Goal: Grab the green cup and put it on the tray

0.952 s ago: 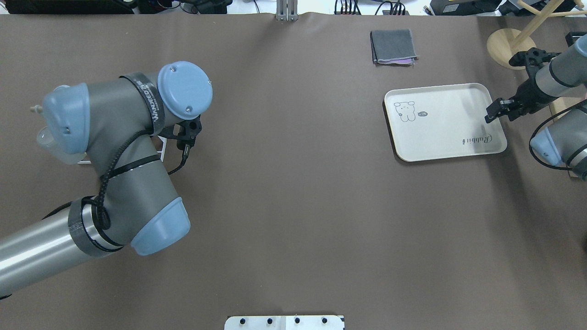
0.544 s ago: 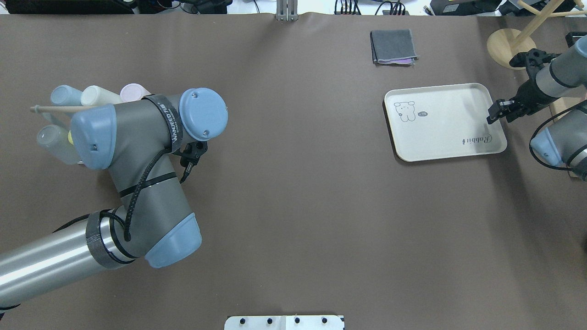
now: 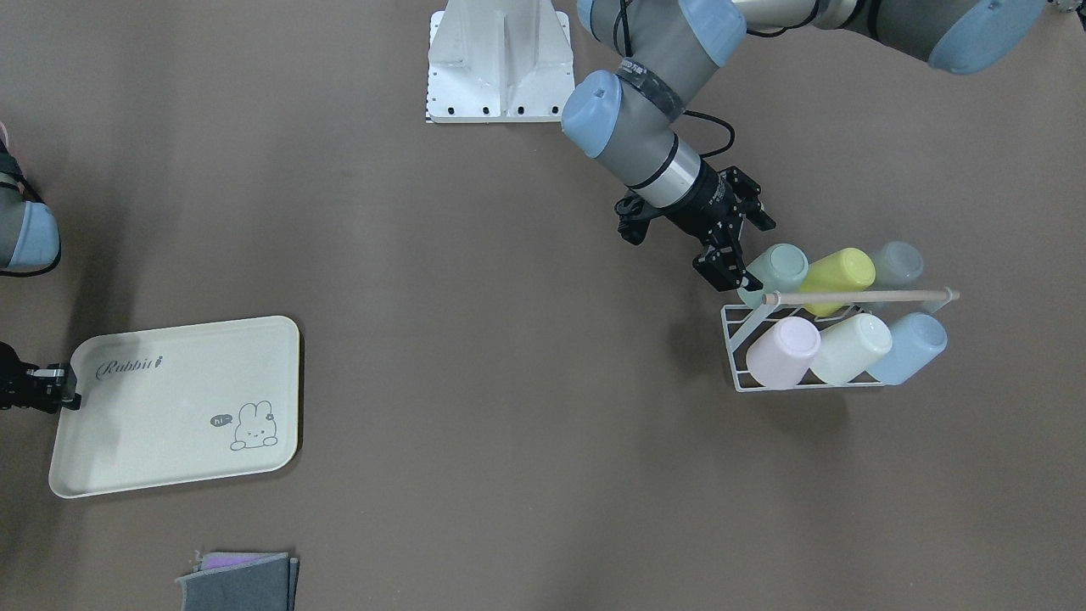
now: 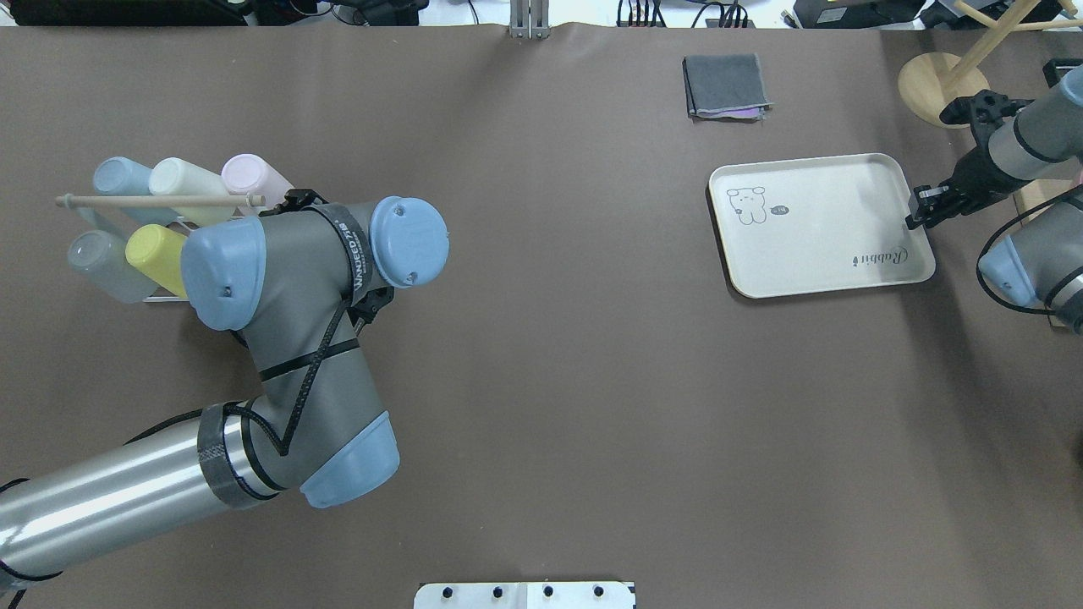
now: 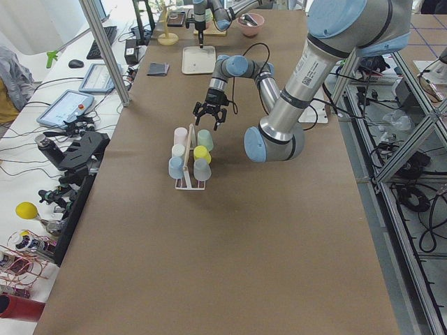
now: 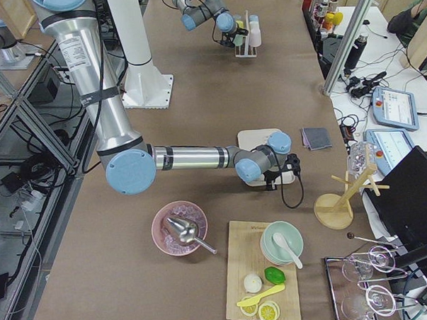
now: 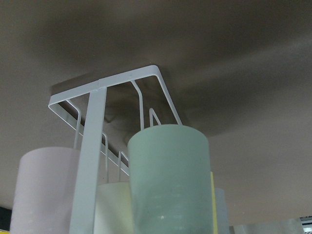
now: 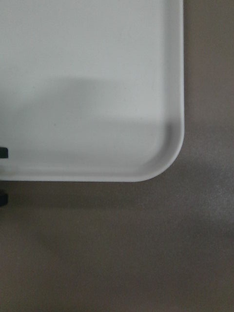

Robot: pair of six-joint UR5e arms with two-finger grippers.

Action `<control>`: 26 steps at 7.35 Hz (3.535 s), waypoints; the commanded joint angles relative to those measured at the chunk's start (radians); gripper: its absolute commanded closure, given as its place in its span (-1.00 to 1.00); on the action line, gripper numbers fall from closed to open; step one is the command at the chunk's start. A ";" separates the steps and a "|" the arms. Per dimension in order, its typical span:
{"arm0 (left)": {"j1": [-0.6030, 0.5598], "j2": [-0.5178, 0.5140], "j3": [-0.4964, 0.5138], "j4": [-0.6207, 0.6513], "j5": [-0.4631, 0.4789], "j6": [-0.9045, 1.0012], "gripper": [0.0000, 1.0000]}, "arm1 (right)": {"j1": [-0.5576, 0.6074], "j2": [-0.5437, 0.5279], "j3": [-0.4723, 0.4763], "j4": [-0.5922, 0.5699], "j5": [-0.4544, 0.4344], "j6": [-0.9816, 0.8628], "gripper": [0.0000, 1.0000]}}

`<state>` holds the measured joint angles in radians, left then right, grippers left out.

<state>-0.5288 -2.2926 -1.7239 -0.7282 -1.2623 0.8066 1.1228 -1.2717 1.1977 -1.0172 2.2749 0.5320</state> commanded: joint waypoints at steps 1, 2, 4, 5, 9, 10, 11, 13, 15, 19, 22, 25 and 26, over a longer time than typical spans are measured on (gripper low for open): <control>0.013 -0.007 0.016 0.007 0.070 -0.006 -0.97 | 0.000 0.000 0.000 0.002 0.000 0.000 0.38; 0.027 -0.007 0.024 0.016 0.073 -0.012 -0.97 | 0.000 0.000 0.000 0.002 0.000 0.000 0.38; 0.053 -0.025 0.043 0.067 0.113 -0.076 -0.97 | 0.000 0.000 -0.001 0.002 -0.002 0.000 0.38; 0.072 -0.027 0.050 0.090 0.133 -0.107 -0.97 | 0.000 0.000 -0.004 0.002 -0.002 0.000 0.37; 0.092 -0.030 0.113 0.092 0.224 -0.121 -0.97 | 0.000 0.000 -0.010 0.002 -0.003 0.000 0.51; 0.096 -0.034 0.118 0.092 0.244 -0.119 -0.97 | 0.000 0.000 -0.012 0.003 -0.005 0.000 0.60; 0.105 -0.036 0.133 0.092 0.245 -0.122 -0.97 | 0.000 0.000 -0.012 0.003 -0.005 0.000 0.72; 0.115 -0.047 0.167 0.099 0.245 -0.154 -0.97 | 0.000 0.009 -0.018 0.003 -0.006 0.002 1.00; 0.119 -0.045 0.223 0.101 0.274 -0.243 -0.97 | 0.006 0.009 -0.001 0.005 0.006 0.000 1.00; 0.139 -0.045 0.285 0.124 0.352 -0.314 -0.97 | 0.031 0.043 0.091 -0.003 0.018 0.014 1.00; 0.147 -0.044 0.288 0.244 0.366 -0.459 -0.97 | 0.075 0.067 0.127 0.003 0.120 0.137 1.00; 0.147 -0.041 0.291 0.260 0.403 -0.483 -0.97 | 0.051 0.097 0.171 0.006 0.156 0.262 1.00; 0.148 -0.044 0.299 0.260 0.405 -0.484 -0.97 | 0.025 0.100 0.198 0.017 0.156 0.285 1.00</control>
<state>-0.3815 -2.3343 -1.4319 -0.4693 -0.8676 0.3253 1.1740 -1.1783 1.3685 -1.0092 2.4207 0.7878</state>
